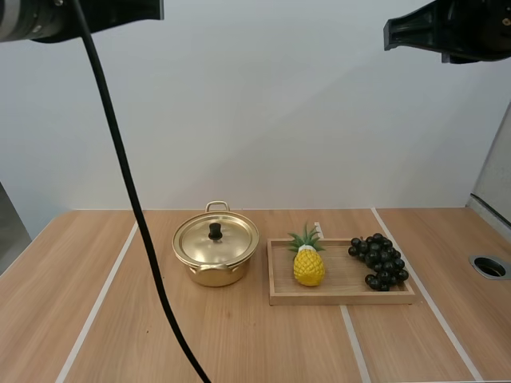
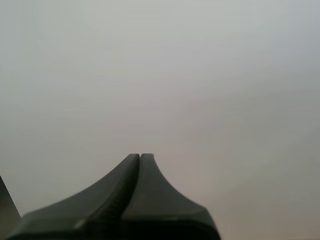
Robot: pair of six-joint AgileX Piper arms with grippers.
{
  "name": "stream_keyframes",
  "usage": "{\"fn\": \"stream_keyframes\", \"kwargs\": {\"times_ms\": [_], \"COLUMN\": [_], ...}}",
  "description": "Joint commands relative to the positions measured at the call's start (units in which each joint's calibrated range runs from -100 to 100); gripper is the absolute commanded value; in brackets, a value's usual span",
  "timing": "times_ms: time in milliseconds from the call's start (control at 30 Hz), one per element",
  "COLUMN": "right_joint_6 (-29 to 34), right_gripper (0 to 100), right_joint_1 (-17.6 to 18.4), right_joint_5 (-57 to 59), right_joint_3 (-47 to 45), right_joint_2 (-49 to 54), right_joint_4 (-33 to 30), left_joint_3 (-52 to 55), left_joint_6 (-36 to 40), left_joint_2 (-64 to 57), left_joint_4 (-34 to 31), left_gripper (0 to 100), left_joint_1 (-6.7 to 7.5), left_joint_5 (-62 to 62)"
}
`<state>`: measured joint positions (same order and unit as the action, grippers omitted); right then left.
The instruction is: Open the pot, put the grape inside, and close it
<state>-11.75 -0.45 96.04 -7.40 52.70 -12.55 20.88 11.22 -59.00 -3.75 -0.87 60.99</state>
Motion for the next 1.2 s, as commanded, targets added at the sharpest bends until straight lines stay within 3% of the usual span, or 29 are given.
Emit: {"fn": "stream_keyframes", "kwargs": {"times_ms": [0, 133, 333, 433, 700, 1167], "right_joint_6": [0.16, -0.31, -0.54, -0.54, -0.54, 0.93], "right_gripper": [0, 0, 0, 0, 0, 0], "right_joint_1": [-0.15, -0.15, -0.15, -0.15, -0.15, -0.15], "right_joint_5": [3.96, 3.96, 3.96, 3.96, 3.96, 3.96], "right_joint_3": [1.86, 1.72, 0.87, 0.87, -0.34, -17.6], "right_joint_2": [-5.08, -11.62, -14.68, -14.66, -14.66, -14.71], "right_joint_4": [-0.28, -0.19, -1.14, -1.14, -1.14, -2.11], "left_joint_3": [-4.25, -8.88, -10.8, -10.8, -10.8, -10.8], "left_joint_6": [-0.23, -2.41, -12.21, -13.41, -13.18, -13.18], "left_joint_2": [5.33, 11.93, 18.3, 20.71, 21.94, 22.17], "left_joint_4": [-1.23, 0.77, 12.46, 15.53, 16.01, 16.01], "left_gripper": [2, 2, 2, 2, 2, 2], "left_joint_1": [-0.06, -0.06, -0.06, -0.06, -0.06, -0.06], "left_joint_5": [10.76, 19.68, 31.52, 35.71, 33.59, 33.88]}}
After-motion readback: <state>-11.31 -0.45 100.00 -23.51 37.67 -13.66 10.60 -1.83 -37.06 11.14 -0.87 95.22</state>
